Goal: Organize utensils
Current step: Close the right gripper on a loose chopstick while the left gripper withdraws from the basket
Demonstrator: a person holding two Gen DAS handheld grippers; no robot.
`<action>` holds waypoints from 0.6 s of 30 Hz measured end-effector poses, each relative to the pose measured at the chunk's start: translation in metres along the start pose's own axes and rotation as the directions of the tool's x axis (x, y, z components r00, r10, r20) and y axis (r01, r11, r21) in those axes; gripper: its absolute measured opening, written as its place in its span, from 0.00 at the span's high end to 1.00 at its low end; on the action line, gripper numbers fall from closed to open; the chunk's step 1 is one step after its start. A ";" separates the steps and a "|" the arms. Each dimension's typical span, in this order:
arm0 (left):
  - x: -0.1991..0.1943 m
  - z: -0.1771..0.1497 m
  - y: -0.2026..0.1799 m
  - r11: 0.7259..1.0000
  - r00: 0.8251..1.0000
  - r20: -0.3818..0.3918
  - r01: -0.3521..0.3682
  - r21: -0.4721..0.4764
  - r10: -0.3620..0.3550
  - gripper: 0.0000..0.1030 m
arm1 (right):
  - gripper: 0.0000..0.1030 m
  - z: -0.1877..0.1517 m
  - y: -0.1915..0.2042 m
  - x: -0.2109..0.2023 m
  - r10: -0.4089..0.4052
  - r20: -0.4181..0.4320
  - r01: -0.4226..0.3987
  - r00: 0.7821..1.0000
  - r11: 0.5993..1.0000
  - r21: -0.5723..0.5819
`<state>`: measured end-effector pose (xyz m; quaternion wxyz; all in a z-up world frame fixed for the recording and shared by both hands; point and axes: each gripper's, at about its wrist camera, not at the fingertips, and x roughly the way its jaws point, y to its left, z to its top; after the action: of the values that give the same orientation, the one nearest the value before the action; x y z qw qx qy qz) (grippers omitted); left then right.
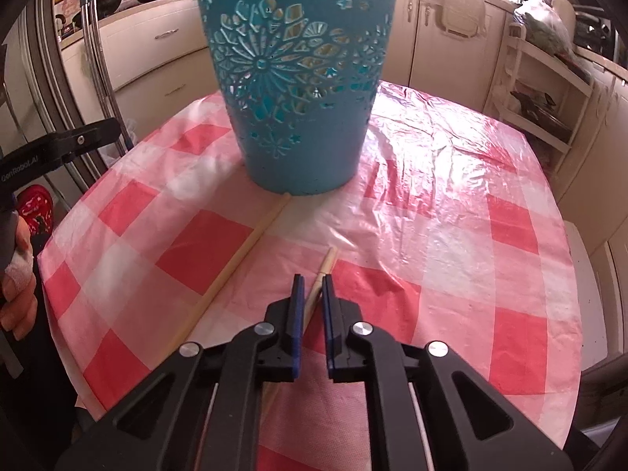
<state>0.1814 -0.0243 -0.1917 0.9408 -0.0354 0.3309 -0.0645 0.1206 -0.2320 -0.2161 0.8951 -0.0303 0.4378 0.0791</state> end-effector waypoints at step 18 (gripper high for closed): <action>0.006 -0.011 -0.005 1.000 0.999 -0.032 0.013 0.019 -0.012 0.22 | 0.93 0.012 0.001 0.006 0.021 -0.065 -0.022 0.998 0.999 -0.024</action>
<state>0.1789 -0.0309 -0.2034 0.9353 -0.0271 0.3449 -0.0741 0.1332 -0.2285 -0.2138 0.8792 -0.0391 0.4656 0.0931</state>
